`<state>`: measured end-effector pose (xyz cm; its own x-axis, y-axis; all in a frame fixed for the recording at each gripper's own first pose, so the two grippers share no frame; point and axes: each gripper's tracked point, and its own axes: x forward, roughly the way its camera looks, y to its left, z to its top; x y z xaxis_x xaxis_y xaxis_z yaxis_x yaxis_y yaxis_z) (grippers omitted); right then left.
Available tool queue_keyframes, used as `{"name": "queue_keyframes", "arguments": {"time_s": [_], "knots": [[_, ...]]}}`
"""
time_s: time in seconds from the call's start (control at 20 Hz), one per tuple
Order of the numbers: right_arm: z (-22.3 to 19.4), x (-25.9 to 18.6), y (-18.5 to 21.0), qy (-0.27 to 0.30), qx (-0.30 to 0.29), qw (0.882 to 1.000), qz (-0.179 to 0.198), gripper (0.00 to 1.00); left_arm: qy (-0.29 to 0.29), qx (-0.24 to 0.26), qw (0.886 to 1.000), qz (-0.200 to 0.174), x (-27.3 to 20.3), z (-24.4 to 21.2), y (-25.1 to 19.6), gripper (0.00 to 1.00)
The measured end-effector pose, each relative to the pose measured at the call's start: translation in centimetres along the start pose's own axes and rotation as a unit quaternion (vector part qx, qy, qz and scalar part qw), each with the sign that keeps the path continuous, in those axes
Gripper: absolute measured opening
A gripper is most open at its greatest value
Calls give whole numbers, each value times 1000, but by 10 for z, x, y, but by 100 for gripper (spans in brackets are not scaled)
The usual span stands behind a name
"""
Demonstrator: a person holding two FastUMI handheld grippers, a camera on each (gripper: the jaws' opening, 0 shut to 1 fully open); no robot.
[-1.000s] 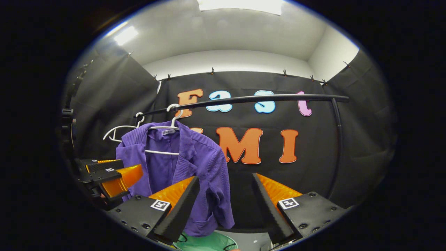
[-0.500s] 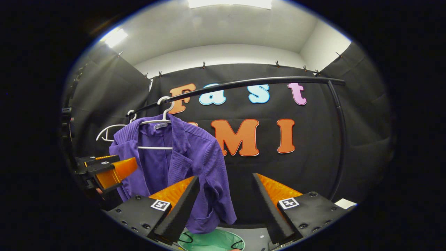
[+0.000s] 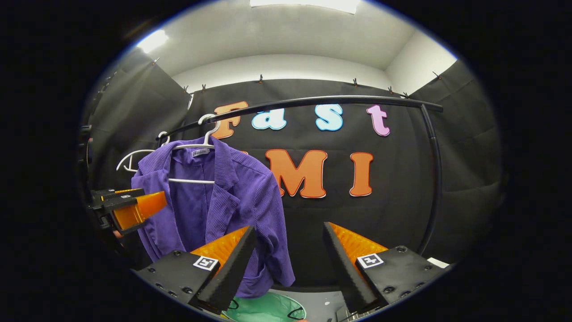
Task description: Grasp the clothes on the hanger with both hands and then place them into the laundry hamper below.
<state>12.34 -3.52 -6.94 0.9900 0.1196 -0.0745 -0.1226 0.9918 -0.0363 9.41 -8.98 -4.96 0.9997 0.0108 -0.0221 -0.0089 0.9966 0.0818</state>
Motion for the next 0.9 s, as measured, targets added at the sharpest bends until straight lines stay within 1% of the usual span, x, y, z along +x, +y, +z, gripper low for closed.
{"name": "queue_keyframes", "arguments": {"time_s": [0.05,0.1,0.15,0.2,0.25,0.3,0.35,0.45,0.5,0.55,0.75,0.8,0.85,0.9], "knots": [[0,1,1,-1,2,1000,2,98,4,1,1000,4,0,-2,3,92],[0,2,4,0,4,1000,5,97,7,-2,1000,6,0,-5,6,95],[-1,5,7,2,8,1000,8,98,10,-5,1000,7,-1,-7,7,95],[-2,6,10,4,11,1000,10,94,11,-10,1000,10,-2,-8,11,95],[-2,7,13,5,12,1000,12,94,11,-15,1000,13,-3,-9,16,95],[-2,8,16,5,10,1000,13,98,10,-18,1000,14,-5,-9,18,95],[-2,9,19,5,8,1000,14,98,12,-19,1000,13,-7,-9,21,95],[-1,13,29,6,5,1000,19,98,15,-18,1000,11,-10,-9,30,95],[0,16,35,5,6,1000,22,97,10,-18,1000,10,-13,-4,34,92],[2,19,42,3,7,1000,25,97,5,-20,1000,8,-14,0,39,95],[0,37,71,9,30,999,33,98,-6,-20,1000,-5,-15,7,55,95],[-2,40,78,14,41,998,34,94,-5,-19,1000,-9,-14,5,58,92],[-1,42,85,15,52,998,35,94,-2,-20,1000,-15,-14,2,61,95],[-2,45,91,15,57,998,33,97,0,-24,999,-21,-15,-1,64,95]]}}
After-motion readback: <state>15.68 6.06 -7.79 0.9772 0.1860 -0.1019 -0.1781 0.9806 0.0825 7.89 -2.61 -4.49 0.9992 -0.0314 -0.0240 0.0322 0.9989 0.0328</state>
